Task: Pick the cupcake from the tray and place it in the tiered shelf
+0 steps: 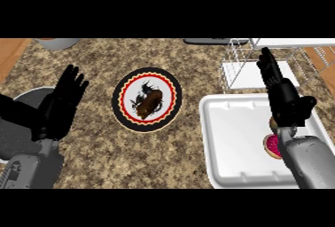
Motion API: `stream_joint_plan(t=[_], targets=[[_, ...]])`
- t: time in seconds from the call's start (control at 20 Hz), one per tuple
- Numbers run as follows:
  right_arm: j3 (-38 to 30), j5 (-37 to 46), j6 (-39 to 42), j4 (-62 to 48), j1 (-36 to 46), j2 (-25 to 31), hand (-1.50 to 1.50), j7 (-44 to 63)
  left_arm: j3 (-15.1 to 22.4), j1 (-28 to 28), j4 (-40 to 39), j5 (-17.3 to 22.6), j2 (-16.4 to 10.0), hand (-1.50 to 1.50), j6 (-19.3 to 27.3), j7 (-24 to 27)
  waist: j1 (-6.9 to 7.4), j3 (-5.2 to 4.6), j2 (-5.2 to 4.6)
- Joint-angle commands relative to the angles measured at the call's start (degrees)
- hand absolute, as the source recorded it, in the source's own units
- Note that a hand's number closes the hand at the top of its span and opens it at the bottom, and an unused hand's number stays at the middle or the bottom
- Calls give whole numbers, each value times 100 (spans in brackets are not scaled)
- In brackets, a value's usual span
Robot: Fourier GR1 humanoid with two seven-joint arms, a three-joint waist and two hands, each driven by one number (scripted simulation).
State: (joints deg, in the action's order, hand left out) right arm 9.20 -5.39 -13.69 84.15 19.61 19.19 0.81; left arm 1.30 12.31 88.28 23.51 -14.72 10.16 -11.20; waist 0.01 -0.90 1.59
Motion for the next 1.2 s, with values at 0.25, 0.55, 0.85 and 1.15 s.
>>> stream_joint_plan(t=[0.25,0.55,0.85,1.15], targets=[[-872,-1973,2953,-367,-219,1342,-150,-22,817,-88,-61,-1620,-536,0,-70,705,-141,120,-179],[-1356,-194,978,-1619,-969,1476,150,-1230,1135,-287,-205,-1716,-233,0,-51,819,-96,115,-245],[-2428,-1391,2154,-3301,-793,1100,-150,-3387,1216,-35,-683,-1913,36,0,22,977,1,113,-222],[-1818,-953,3992,-3664,-439,2101,-150,-3170,1151,219,-813,-1973,30,0,-101,981,57,100,-199]])
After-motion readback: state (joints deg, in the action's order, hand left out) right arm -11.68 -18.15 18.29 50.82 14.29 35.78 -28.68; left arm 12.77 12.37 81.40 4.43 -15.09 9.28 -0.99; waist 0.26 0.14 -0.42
